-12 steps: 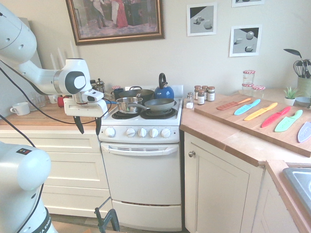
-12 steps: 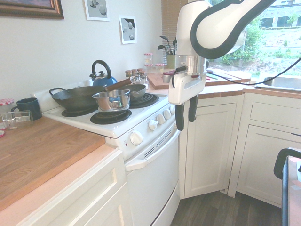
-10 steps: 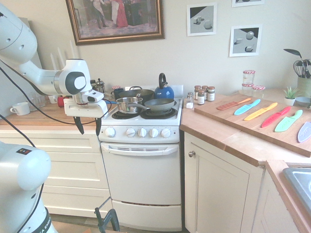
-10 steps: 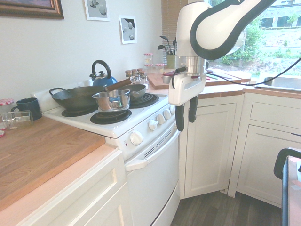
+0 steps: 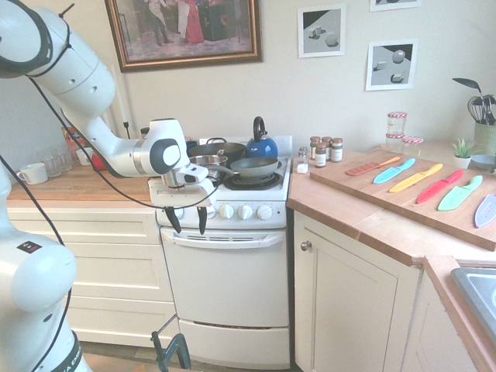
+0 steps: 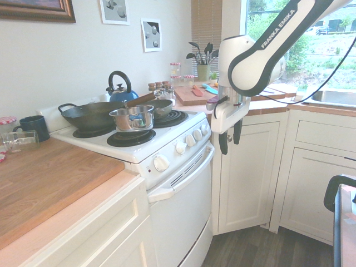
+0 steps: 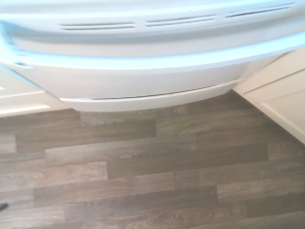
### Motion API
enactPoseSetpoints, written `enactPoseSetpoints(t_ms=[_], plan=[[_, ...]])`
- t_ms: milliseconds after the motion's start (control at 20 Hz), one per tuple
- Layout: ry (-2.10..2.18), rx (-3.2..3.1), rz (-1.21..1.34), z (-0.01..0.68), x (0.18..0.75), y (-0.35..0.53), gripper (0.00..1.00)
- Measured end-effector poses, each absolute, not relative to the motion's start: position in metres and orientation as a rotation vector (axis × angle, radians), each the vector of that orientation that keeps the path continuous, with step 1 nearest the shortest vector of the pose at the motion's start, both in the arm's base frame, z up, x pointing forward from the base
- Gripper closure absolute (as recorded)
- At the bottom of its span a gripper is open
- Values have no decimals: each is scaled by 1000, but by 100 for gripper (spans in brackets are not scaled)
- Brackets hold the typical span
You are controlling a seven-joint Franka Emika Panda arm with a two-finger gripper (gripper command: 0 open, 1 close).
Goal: Open the oven
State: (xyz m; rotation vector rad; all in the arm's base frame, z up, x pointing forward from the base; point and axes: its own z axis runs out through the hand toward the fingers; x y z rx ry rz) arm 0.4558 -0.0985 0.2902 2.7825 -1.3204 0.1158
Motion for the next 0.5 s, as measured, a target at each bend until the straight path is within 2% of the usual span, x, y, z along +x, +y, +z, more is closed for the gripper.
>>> enactPoseSetpoints(t_ms=[500], plan=[[-1348, 2816, 188, 247, 552, -113, 0]])
